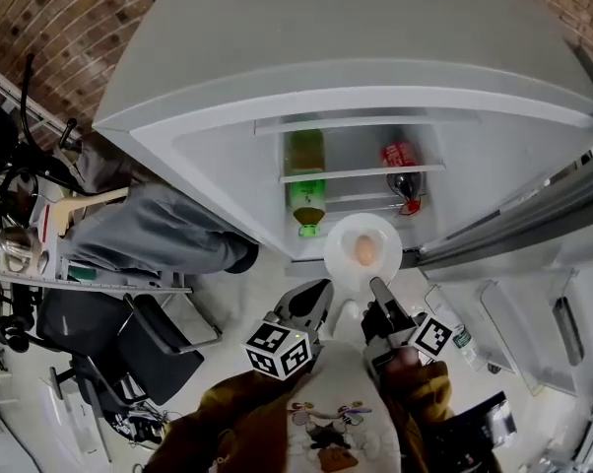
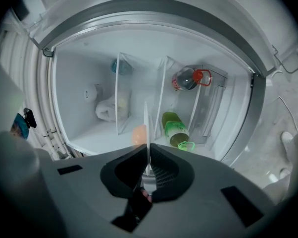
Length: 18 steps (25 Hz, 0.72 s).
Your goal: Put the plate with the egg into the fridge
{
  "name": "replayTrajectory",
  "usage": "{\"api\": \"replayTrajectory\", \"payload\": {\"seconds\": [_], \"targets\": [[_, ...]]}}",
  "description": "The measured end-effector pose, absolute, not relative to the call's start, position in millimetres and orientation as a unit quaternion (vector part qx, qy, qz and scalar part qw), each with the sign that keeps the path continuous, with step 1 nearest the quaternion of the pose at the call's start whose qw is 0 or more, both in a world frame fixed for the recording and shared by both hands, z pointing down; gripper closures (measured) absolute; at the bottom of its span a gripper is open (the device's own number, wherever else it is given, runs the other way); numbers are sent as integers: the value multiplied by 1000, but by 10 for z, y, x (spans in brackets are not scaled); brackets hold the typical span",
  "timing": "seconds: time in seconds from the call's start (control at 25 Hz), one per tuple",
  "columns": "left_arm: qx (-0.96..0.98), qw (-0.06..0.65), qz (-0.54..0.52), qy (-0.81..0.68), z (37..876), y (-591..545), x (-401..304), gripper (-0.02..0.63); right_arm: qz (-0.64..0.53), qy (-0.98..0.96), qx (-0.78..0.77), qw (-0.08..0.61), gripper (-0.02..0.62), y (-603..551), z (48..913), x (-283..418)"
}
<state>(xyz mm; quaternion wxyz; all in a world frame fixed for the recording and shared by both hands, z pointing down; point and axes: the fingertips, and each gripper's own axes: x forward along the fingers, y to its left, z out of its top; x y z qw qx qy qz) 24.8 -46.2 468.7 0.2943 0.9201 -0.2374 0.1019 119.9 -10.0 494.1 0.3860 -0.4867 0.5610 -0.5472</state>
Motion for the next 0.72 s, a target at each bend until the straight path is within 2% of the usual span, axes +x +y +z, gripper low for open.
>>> {"api": "replayTrajectory", "payload": {"seconds": [0.72], "targets": [[901,301,82,-301,4799,-660,369,600,-554,596,-460,354,574,-534,4934,1333]]}}
